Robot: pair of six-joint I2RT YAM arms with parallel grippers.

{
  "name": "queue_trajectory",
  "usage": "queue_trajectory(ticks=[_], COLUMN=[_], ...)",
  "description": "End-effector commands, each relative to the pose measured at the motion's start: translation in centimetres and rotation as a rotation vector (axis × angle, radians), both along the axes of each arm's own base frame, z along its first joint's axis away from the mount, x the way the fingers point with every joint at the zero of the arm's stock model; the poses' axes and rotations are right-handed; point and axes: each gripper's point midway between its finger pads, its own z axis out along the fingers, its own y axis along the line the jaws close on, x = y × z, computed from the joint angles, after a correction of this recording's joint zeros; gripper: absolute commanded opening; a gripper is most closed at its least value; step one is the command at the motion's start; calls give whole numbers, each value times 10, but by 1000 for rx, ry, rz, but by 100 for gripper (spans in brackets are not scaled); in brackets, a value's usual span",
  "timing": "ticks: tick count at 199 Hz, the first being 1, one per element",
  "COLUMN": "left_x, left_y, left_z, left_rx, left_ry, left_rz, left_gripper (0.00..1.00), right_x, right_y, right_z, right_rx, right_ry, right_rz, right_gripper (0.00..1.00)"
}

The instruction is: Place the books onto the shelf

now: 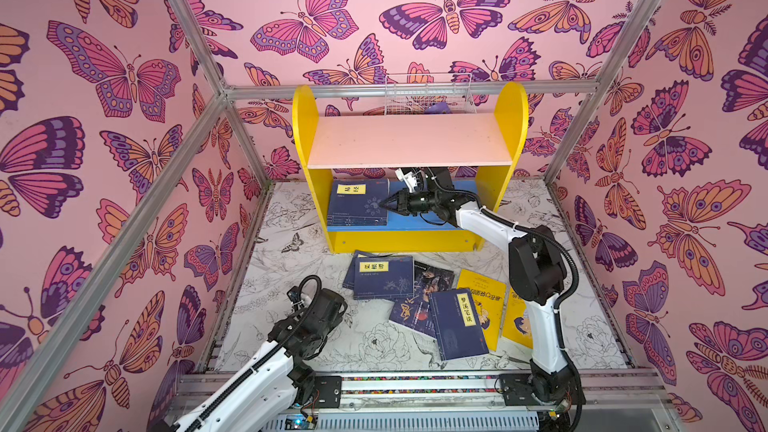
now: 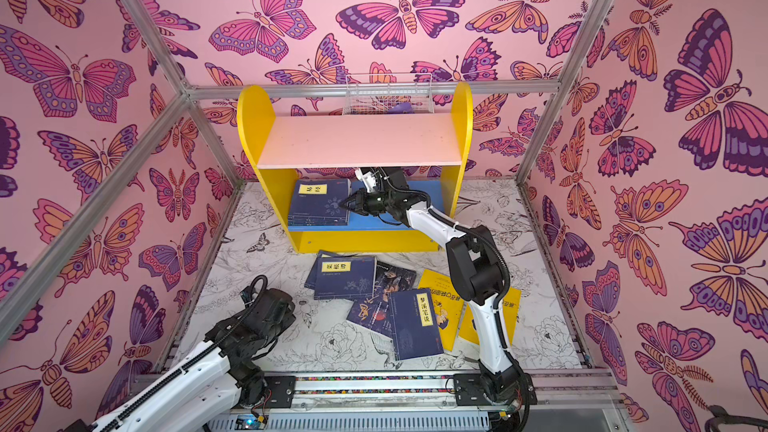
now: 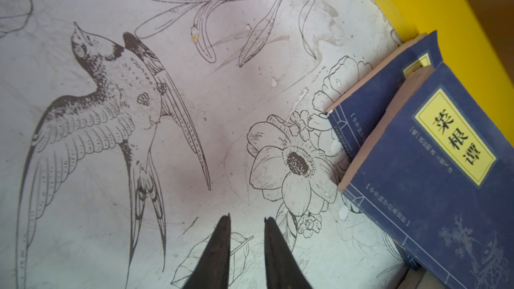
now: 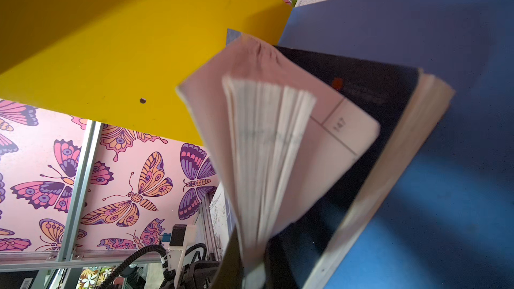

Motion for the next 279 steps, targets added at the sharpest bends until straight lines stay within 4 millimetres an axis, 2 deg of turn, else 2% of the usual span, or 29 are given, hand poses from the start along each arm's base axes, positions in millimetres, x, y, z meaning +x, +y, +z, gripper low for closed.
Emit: queue_trajectory(ticks=[1,21,30,38,47,75,144,166,201,243,279], left_x=[-1,-1,-1,-1,-1,-2,-1,-1,-1,0,1], left_y=[2,1,2,1,2,2,2,1,1,0,-1], left_z=[-1,0,0,0,0,0,0,1,0,-1,-1], left_rx=[1,0,0,-1,0,-1,-3,-3,0,1,1], left_ry=[8,4,3,3,3,3,0,0,1,6,8], left_rz=[6,5,5,5,6,7,9,3,3,1,2], left_gripper=[25,25,25,25,25,25,25,25,25,25,25], right_x=[-2,0,2,3,5,10,14,5,-20,-40,-44], right_y=[9,8,6,5,3,-6,-19,-19,-22,-24,-22], right_z=[16,16,15,15,16,22,24,27,33,2,-18], right_rx=[12,-8,-27,-48,-64,-116,-285,-290,-233,-339,-464], right_ry=[-62,-68,-71,-77,-90,-125,-248,-295,-356,-368,-408], right_rz=[37,25,14,1,-13,-78,-181,-156,-88,-26,7], right_gripper=[0,4,14,29,39,52,65,65,65,65,64])
